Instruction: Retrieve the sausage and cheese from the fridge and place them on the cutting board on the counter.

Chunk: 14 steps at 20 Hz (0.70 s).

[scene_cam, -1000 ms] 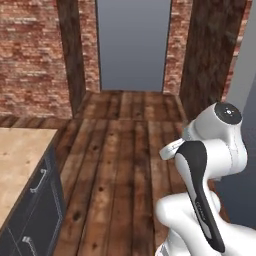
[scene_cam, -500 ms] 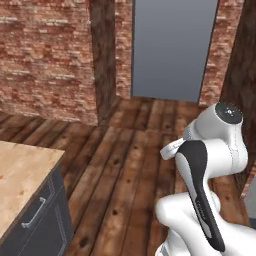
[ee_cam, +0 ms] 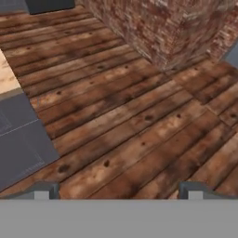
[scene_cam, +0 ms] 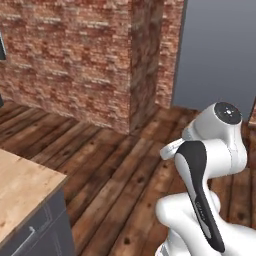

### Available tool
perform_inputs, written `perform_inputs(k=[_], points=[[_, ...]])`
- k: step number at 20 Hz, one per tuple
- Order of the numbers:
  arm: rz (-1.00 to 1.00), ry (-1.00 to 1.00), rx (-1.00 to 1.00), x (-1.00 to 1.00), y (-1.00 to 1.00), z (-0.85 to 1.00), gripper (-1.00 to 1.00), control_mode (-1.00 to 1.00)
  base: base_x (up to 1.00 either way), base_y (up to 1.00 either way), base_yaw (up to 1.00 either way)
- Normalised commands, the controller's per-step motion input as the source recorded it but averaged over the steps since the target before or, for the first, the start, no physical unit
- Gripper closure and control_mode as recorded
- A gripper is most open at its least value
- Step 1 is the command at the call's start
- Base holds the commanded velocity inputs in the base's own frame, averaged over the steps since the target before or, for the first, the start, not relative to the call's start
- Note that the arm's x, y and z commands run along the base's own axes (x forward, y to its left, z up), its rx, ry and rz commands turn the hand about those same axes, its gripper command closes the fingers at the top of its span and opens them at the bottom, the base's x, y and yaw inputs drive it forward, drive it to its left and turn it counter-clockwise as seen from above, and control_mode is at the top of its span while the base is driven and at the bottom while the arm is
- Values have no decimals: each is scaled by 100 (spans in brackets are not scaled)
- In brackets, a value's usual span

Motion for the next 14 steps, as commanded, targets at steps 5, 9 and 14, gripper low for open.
perform_inputs(k=[5, 9, 14], points=[[0, 0, 0, 0, 0, 0, -100, 100, 100, -29, 34], [0, 0, 0, 0, 0, 0, -100, 100, 100, 0, 53], [0, 0, 0, 0, 0, 0, -100, 100, 100, -31, 44]])
